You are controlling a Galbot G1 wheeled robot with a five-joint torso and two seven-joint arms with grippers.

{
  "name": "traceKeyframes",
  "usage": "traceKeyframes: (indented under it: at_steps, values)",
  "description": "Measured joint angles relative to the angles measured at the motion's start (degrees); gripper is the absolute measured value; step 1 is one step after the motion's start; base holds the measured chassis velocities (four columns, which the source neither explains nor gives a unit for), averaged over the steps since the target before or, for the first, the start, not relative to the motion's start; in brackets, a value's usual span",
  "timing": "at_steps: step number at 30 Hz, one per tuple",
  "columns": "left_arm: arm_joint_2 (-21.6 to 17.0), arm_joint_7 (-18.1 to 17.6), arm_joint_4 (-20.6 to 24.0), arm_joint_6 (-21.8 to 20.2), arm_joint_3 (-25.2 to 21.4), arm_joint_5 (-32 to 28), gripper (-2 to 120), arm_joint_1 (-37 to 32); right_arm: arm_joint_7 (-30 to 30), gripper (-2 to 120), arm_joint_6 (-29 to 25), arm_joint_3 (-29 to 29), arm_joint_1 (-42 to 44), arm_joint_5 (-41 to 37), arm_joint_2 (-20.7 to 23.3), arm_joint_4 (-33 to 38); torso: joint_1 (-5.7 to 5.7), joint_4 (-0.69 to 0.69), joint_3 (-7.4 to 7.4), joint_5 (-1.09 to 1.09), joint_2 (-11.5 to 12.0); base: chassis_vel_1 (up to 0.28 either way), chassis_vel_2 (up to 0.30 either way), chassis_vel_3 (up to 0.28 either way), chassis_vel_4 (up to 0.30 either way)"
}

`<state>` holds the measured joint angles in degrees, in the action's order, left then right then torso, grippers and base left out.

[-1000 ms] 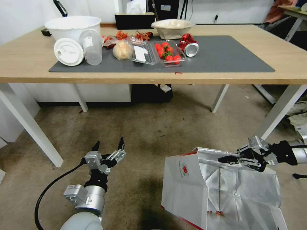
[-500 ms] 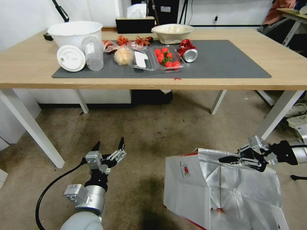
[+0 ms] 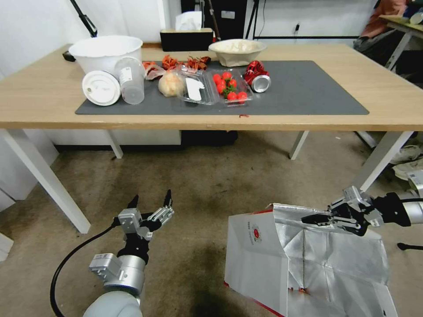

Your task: Pick up the food delivery bag from the floor and place it on the table.

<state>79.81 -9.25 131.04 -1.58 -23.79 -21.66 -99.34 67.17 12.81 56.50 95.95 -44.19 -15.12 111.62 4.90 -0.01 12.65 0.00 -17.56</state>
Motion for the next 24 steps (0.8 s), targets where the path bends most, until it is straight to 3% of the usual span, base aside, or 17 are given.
traceKeyframes:
  at_steps: [24]
  values:
    - [0.28,-0.19,-0.29,-0.15,0.19,-0.02,100,0.31,-0.08,0,0.10,0.13,-0.15,-0.35,0.70,0.07,1.63,0.00,3.72,0.00,-5.34,0.000,0.000,0.000,0.000]
